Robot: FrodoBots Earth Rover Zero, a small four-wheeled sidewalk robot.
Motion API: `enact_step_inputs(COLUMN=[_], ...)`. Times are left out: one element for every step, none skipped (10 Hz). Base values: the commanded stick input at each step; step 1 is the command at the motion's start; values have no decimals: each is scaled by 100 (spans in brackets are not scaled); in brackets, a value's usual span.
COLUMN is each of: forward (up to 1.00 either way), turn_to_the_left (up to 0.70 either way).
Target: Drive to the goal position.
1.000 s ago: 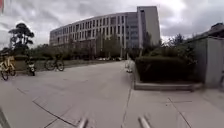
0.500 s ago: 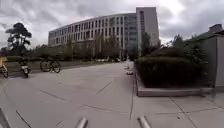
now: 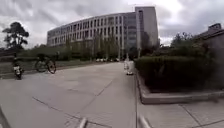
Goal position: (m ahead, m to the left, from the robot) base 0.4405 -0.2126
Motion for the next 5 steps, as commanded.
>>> enact_step_inputs(forward=[70, 70, 70, 70, 70], turn_to_the_left=[1, 1, 1, 1, 1])
